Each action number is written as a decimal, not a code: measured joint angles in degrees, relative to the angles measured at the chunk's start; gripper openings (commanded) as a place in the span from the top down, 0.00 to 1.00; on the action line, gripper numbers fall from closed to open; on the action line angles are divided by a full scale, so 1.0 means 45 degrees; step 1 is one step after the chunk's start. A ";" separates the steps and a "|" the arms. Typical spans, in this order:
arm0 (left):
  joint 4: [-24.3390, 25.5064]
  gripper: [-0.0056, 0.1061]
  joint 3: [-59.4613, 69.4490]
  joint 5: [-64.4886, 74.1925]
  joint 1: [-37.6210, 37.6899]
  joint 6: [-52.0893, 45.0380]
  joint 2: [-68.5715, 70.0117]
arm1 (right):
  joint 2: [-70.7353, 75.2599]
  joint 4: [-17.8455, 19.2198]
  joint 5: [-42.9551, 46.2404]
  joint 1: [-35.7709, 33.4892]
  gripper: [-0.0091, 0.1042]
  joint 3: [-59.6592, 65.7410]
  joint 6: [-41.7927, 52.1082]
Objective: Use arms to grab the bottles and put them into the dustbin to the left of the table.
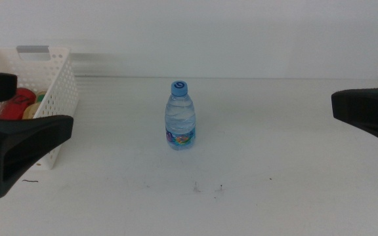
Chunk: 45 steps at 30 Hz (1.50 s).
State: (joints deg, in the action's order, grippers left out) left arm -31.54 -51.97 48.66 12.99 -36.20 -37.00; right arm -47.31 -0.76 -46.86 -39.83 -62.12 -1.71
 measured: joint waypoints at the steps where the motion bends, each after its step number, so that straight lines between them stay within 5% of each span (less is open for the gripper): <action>1: 0.0033 0.11 0.0000 0.0000 0.0000 0.0000 0.0000 | 0.0000 0.0000 0.0000 0.0000 0.15 0.0000 0.0000; 5: 0.0692 0.11 0.0000 -0.0058 0.0078 0.0749 0.0000 | 0.0000 0.0019 0.0000 0.0000 0.15 0.0000 0.0000; 13: 0.4729 0.11 0.0000 -0.0972 0.3086 0.5390 -0.0528 | 0.0000 0.0048 0.0004 0.0000 0.15 0.0000 -0.0032; 16: 0.5386 0.11 0.0000 -0.1908 0.3983 0.5817 -0.0881 | 0.0000 0.0048 0.0004 0.0000 0.15 0.0000 -0.0032; 31: 0.4949 0.11 0.5789 -0.9600 0.4254 0.6032 -0.1119 | 0.0000 0.0048 0.0004 0.0000 0.15 0.0000 -0.0032; 45: 0.5999 0.11 0.6705 -1.1386 0.4254 0.5808 -0.1119 | 0.0000 0.0048 0.0004 0.0000 0.15 0.0000 -0.0032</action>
State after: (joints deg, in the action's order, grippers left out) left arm -4.54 -21.79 -2.58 32.13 -10.06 -42.04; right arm -47.31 -0.55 -46.84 -39.83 -62.12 -1.86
